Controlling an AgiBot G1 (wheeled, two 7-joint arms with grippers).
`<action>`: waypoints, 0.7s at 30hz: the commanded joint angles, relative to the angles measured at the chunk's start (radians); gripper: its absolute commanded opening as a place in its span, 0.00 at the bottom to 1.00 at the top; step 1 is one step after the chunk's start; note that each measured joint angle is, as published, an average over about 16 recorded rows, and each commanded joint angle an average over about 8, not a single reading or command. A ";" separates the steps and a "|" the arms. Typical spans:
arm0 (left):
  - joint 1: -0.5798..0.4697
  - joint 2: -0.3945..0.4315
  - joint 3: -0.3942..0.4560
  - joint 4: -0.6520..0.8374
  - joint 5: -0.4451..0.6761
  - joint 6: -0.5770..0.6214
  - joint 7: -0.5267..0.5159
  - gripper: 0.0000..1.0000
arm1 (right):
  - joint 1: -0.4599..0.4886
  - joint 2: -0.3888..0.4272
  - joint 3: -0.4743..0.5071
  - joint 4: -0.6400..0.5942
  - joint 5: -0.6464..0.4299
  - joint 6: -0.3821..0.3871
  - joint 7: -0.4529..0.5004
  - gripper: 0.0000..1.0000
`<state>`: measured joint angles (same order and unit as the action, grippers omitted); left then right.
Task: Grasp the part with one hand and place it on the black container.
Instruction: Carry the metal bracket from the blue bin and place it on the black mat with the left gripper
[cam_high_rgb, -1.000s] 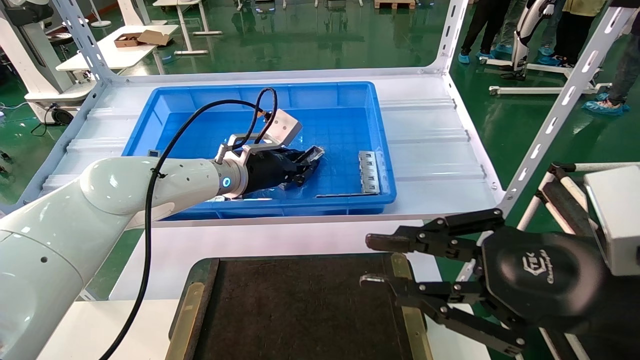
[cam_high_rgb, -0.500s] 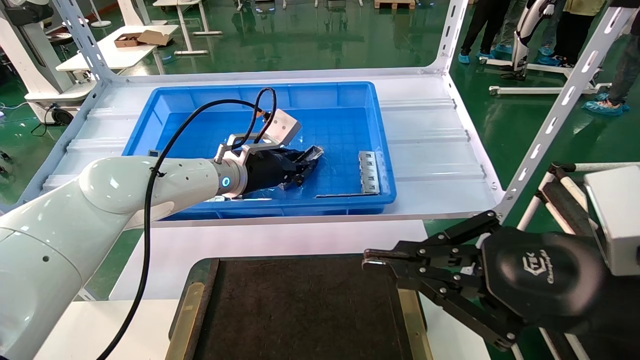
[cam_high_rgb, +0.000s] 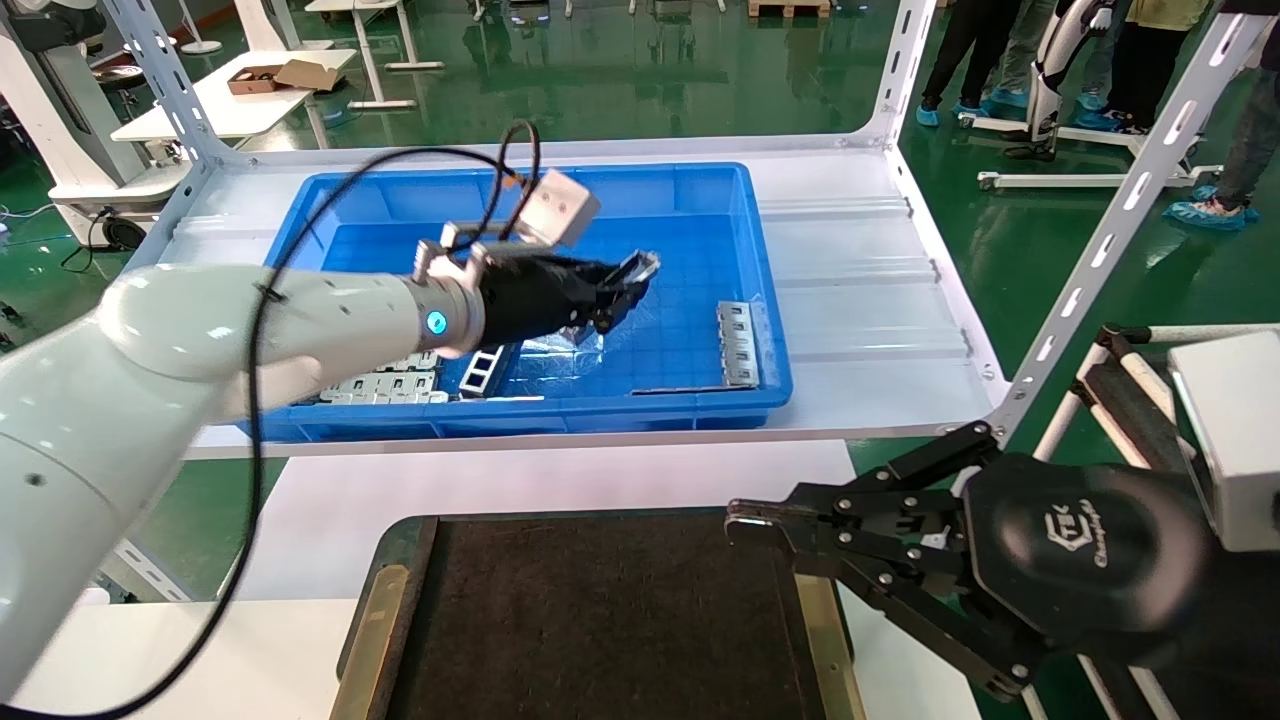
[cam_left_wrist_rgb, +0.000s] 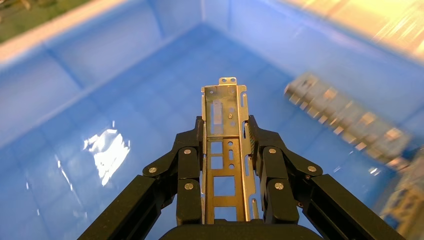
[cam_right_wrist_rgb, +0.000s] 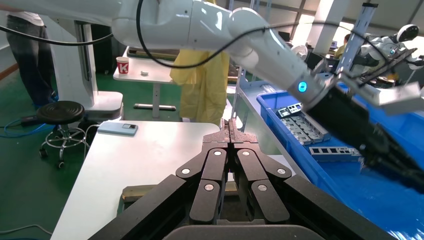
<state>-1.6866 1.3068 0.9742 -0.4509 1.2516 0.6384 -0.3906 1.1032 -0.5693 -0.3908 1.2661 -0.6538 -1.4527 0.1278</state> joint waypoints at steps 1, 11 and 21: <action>-0.012 -0.011 -0.014 -0.008 -0.024 0.023 0.017 0.00 | 0.000 0.000 0.000 0.000 0.000 0.000 0.000 0.00; 0.011 -0.166 -0.098 -0.210 -0.153 0.211 0.126 0.00 | 0.000 0.000 0.000 0.000 0.000 0.000 0.000 0.00; 0.162 -0.367 -0.133 -0.588 -0.247 0.273 0.078 0.00 | 0.000 0.000 0.000 0.000 0.000 0.000 0.000 0.00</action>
<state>-1.5194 0.9444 0.8519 -1.0323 1.0167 0.9014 -0.3204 1.1032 -0.5693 -0.3910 1.2661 -0.6537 -1.4527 0.1277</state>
